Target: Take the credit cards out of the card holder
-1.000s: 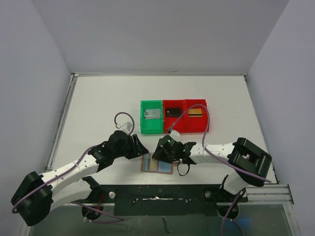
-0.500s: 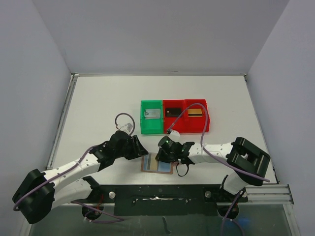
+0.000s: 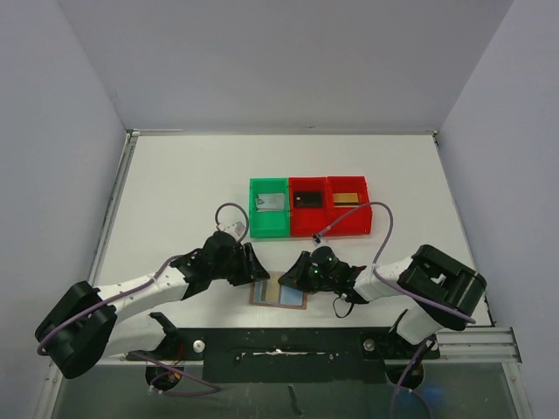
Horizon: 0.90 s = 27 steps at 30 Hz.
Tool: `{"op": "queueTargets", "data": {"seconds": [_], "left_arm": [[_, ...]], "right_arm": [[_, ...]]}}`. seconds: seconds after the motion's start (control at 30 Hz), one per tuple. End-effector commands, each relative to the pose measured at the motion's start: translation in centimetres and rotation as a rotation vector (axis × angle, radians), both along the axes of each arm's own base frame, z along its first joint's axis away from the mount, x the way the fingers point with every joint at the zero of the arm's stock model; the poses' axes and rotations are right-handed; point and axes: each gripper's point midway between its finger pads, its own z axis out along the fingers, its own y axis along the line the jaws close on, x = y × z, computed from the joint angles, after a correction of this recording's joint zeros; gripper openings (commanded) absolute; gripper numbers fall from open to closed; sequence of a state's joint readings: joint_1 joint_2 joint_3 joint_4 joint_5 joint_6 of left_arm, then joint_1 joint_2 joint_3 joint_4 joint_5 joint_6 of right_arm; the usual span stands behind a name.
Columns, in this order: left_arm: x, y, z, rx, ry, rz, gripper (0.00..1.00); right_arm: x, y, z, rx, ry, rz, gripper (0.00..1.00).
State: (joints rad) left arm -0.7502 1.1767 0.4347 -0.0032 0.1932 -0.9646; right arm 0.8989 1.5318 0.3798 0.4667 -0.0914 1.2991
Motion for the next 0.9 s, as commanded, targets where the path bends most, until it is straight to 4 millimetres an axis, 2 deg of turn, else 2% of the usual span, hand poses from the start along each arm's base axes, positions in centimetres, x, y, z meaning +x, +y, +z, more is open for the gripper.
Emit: {"op": "queueTargets", "data": {"seconds": [0.0, 0.13, 0.27, 0.37, 0.47, 0.6, 0.73, 0.87], "left_arm": [[1.3, -1.2, 1.9, -0.044, -0.069, -0.005, 0.4], [2.3, 0.1, 4.0, -0.035, -0.149, 0.074, 0.4], [2.7, 2.2, 5.0, -0.006, -0.189, 0.166, 0.4], [2.7, 3.5, 5.4, 0.001, -0.202, 0.228, 0.4], [2.7, 4.1, 6.0, -0.018, -0.219, 0.26, 0.4], [2.6, 4.8, 5.8, 0.001, -0.214, 0.281, 0.41], [2.5, 5.1, 5.5, 0.014, -0.2, 0.294, 0.41], [2.9, 5.4, 6.6, -0.015, -0.227, 0.331, 0.41]], "right_arm": [[-1.8, -3.0, -4.4, -0.146, 0.075, 0.001, 0.11], [-1.2, -3.3, -3.5, -0.272, 0.044, 0.021, 0.29], [-0.2, -3.0, -1.0, -0.414, -0.029, 0.019, 0.43], [0.4, -2.4, 1.1, -0.487, -0.079, 0.007, 0.48], [0.6, -1.7, 2.1, -0.528, -0.11, 0.024, 0.49], [0.7, -1.1, 1.8, -0.593, -0.106, 0.041, 0.49], [-0.2, -0.3, 0.0, -0.645, -0.066, 0.082, 0.49], [-0.8, -0.6, -1.4, -0.689, -0.036, 0.103, 0.49]]}}
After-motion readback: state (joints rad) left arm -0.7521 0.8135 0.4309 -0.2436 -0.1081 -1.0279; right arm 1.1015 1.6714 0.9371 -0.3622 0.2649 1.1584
